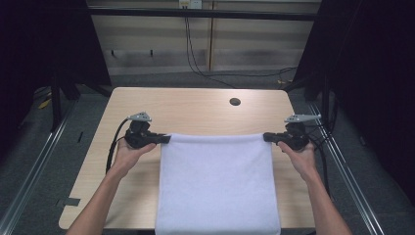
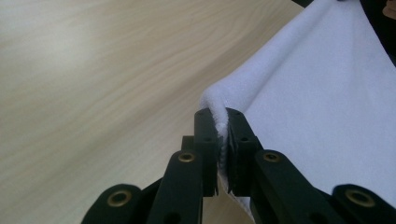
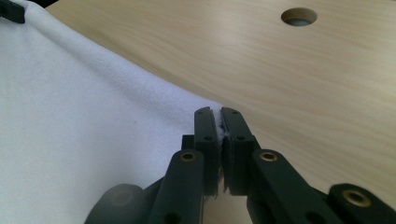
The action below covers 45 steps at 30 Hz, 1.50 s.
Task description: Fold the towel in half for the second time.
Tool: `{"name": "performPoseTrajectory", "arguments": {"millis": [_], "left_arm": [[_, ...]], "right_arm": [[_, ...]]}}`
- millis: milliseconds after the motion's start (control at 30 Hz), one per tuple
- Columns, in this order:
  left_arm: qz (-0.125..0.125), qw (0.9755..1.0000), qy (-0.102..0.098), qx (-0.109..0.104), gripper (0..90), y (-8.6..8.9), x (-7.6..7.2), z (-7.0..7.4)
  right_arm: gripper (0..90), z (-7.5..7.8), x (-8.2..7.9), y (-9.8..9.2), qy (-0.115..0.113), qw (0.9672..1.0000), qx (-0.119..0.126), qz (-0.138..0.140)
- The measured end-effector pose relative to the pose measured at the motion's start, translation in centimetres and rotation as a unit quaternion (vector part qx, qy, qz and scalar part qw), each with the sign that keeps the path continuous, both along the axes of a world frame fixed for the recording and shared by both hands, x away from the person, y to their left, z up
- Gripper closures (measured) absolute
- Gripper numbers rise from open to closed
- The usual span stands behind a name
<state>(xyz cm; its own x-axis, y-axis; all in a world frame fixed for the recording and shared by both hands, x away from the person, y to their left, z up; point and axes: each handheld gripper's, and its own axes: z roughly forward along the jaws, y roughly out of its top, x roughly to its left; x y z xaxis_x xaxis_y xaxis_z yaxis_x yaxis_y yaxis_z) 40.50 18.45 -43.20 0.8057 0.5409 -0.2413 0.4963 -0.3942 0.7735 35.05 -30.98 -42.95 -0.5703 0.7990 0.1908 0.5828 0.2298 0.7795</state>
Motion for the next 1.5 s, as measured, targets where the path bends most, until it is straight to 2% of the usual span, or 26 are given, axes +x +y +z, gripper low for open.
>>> {"name": "performPoseTrajectory", "arguments": {"millis": [67,333,467,567,767,833,933,1033,1067,1133,1333,1400,1500], "left_arm": [[0.003,1.0,-0.004,0.003,85.0,-0.2,0.7,0.4],[0.019,0.9995,-0.022,-0.016,85.1,-0.1,2.8,2.1],[0.026,0.9987,-0.037,-0.023,85.2,-0.4,3.2,2.5],[0.036,0.998,-0.039,-0.034,85.1,-0.5,3.5,2.6],[0.044,0.9965,-0.056,-0.045,85.1,-0.4,4.7,4.2],[0.049,0.9956,-0.063,-0.049,85.1,-0.4,4.9,4.8],[0.044,0.9941,-0.076,-0.064,85.2,-0.2,4.1,5.6],[0.019,0.9938,-0.092,-0.059,85.1,-0.5,2.0,6.0],[0.015,0.9934,-0.097,-0.059,85.1,-0.4,1.2,6.0],[0.015,0.9933,-0.093,-0.067,85.1,0.0,0.0,5.7],[0.002,0.9937,-0.088,-0.069,85.1,1.1,-2.7,5.2],[-0.004,0.9949,-0.088,-0.049,85.1,1.1,-3.3,5.1],[-0.018,0.9942,-0.091,-0.055,85.1,1.5,-5.1,4.6]], "right_arm": [[86.4,0.5,0.4,-0.2,-0.004,1.0,0.0,-0.001],[86.5,2.3,2.5,-0.6,-0.018,0.9998,0.003,-0.008],[86.5,2.8,3.0,-0.9,-0.028,0.9994,0.012,-0.018],[86.5,3.1,3.7,-1.1,-0.035,0.9988,0.021,-0.028],[86.5,4.3,5.0,-1.3,-0.056,0.9966,0.046,-0.041],[86.6,4.9,5.4,-1.2,-0.06,0.9967,0.036,-0.04],[86.6,5.9,5.3,-1.2,-0.074,0.9957,0.042,-0.037],[86.5,6.2,4.2,-1.3,-0.085,0.9936,0.069,-0.028],[86.5,6.2,3.7,-1.3,-0.088,0.9934,0.07,-0.024],[86.5,6.0,2.4,-1.3,-0.086,0.9946,0.055,-0.015],[86.5,6.4,-1.4,-1.4,-0.095,0.9941,0.051,0.011],[86.5,6.7,-2.6,-1.3,-0.097,0.9939,0.05,0.021],[86.5,6.1,-4.4,-1.1,-0.1,0.9929,0.055,0.033]]}}
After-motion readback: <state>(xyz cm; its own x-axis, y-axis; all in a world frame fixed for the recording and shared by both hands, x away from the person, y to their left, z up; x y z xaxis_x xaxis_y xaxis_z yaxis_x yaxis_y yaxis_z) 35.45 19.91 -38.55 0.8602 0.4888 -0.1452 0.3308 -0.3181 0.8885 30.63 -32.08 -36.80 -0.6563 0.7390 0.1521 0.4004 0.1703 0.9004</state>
